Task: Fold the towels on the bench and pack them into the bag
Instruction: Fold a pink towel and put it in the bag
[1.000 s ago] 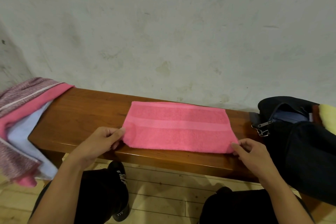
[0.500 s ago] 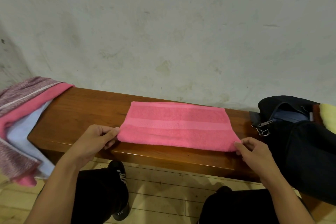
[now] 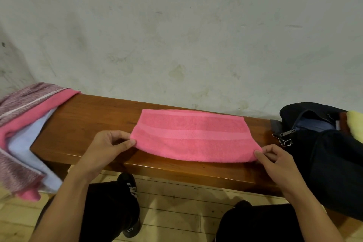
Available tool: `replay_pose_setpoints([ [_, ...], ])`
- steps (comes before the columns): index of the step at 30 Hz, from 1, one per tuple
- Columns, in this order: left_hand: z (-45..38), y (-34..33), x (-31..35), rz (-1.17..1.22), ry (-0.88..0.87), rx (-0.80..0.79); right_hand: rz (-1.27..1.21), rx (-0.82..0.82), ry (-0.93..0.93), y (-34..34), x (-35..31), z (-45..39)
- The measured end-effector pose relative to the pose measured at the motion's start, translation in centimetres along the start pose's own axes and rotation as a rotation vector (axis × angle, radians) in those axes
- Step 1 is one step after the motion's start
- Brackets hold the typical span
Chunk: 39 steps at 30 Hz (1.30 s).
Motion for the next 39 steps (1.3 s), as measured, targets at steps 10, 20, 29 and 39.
replay_pose_setpoints([
  [10, 0.1, -1.8, 0.1, -0.079, -0.049, -0.161, 0.017, -0.023, 0.015, -0.5, 0.1, -0.3],
  [20, 0.3, -1.9, -1.2, -0.187, 0.005, -0.239, 0.040, -0.041, 0.022, -0.5, 0.0, -0.1],
  [29, 0.1, -0.2, 0.2, -0.063, -0.058, -0.027, 0.050, 0.017, 0.027, 0.1, 0.2, -0.2],
  [39, -0.2, 0.4, -0.4, 0.034, -0.002, 0.050, 0.047, -0.004, -0.048, 0.1, 0.6, -0.2],
])
Point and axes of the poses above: each hand's wrist, its own z-axis away from the middle knuckle, its own y-axis out of the back of the hand, x = y × z, the point moved 10 cm from there along -z, towards the middle knuckle, and after that the axes turned 7 degrees about -y, right-handed, at the moved point
